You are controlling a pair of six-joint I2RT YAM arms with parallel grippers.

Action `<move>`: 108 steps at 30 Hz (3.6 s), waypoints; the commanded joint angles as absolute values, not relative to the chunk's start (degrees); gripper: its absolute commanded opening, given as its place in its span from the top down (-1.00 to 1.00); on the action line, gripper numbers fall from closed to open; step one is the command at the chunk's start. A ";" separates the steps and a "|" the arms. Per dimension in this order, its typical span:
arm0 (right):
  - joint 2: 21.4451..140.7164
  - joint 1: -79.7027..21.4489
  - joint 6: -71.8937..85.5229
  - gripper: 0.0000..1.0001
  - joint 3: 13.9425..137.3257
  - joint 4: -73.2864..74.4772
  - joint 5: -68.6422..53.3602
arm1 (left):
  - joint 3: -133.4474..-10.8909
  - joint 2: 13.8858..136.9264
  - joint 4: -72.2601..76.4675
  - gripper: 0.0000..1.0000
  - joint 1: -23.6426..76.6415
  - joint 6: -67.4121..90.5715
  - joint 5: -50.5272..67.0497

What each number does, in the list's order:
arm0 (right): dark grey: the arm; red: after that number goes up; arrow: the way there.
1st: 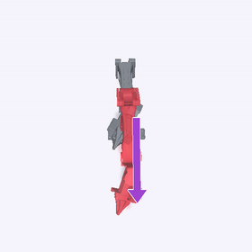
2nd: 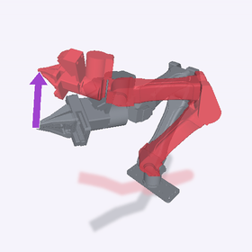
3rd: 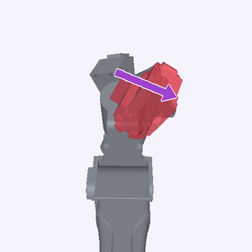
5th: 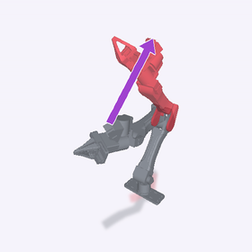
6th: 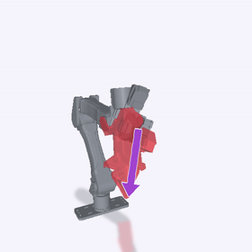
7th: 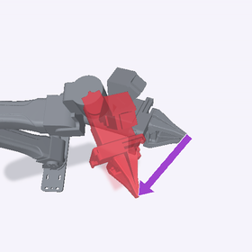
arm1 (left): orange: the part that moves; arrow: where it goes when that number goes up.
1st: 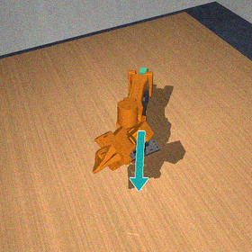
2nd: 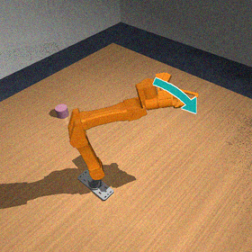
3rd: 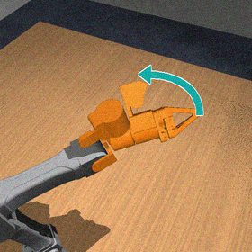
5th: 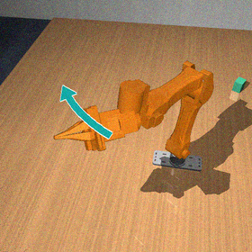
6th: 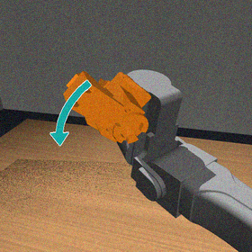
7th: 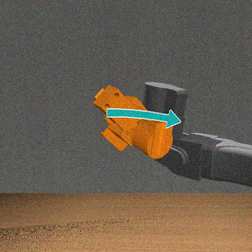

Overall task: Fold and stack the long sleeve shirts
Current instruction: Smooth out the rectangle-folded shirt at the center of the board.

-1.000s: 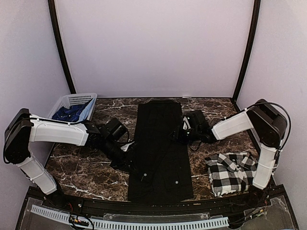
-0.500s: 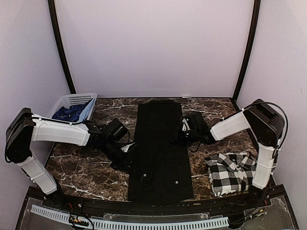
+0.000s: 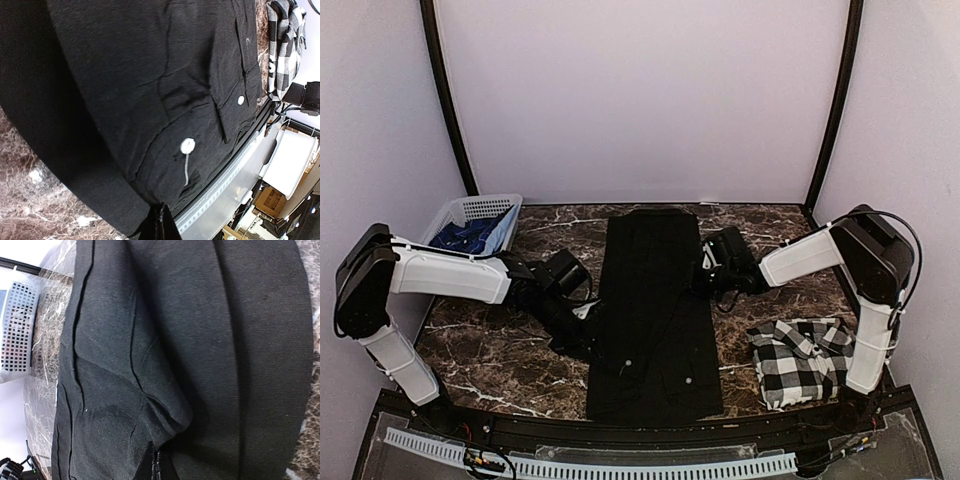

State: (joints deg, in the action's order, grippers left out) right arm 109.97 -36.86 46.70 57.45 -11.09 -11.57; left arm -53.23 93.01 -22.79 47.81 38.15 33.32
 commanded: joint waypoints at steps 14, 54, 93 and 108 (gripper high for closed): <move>103.16 -36.26 39.78 0.34 59.41 -2.39 -6.27 | -53.72 93.01 -26.60 0.24 47.95 36.53 26.30; 125.74 -31.03 48.80 0.76 82.82 -13.89 -25.92 | -113.16 141.27 -6.94 0.20 34.74 31.70 14.23; 118.83 -28.63 35.33 0.68 82.07 1.14 -24.42 | -128.56 138.14 -20.35 0.21 29.14 28.96 25.18; 119.23 -30.35 34.32 0.66 72.78 -1.61 -24.36 | -97.62 128.32 -8.08 0.23 34.82 35.00 26.00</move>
